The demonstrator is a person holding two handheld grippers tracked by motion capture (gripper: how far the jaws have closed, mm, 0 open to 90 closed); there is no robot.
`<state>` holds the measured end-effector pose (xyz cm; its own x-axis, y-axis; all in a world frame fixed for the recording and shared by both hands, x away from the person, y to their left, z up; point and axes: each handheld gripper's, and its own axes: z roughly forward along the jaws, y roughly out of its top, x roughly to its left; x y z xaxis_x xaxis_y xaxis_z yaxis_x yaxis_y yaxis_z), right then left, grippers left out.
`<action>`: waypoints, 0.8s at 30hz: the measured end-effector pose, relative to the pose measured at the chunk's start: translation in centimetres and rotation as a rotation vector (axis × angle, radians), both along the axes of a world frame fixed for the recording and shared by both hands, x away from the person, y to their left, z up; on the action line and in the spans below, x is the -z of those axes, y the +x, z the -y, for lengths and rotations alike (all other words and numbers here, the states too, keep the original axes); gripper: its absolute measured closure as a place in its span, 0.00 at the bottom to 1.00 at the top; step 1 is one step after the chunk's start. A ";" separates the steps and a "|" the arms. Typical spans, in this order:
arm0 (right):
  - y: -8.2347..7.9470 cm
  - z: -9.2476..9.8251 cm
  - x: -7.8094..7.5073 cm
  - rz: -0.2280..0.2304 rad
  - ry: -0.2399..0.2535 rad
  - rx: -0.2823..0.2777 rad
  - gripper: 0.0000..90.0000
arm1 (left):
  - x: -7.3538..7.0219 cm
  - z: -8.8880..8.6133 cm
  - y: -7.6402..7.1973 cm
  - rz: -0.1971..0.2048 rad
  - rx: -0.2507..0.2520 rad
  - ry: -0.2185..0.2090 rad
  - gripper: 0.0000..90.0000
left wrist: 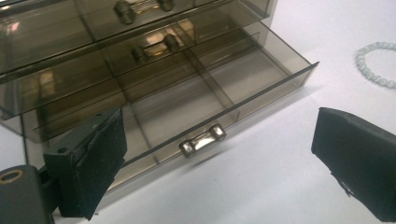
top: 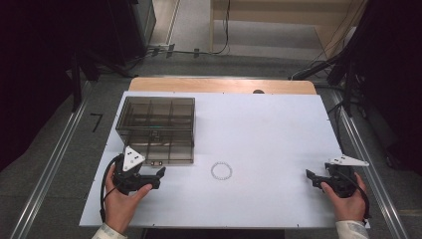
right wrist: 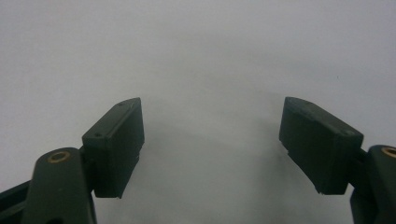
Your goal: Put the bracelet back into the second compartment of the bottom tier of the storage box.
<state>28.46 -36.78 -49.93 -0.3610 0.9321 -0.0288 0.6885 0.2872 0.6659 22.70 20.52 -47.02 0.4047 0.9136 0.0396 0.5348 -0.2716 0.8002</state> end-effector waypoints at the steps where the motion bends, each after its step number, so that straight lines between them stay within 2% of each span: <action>1: 0.0 0.0 0.0 0.001 -0.001 -0.001 0.23 | 0.0 0.1 0.1 0.001 0.005 -0.002 0.05; 13: 0.0 0.0 0.0 -0.001 0.001 -0.001 0.23 | 0.6 2.4 0.7 0.005 0.050 -0.029 0.07; 24: 0.0 0.0 0.0 0.000 0.005 0.001 0.23 | 0.5 4.6 1.3 0.009 0.098 -0.051 0.07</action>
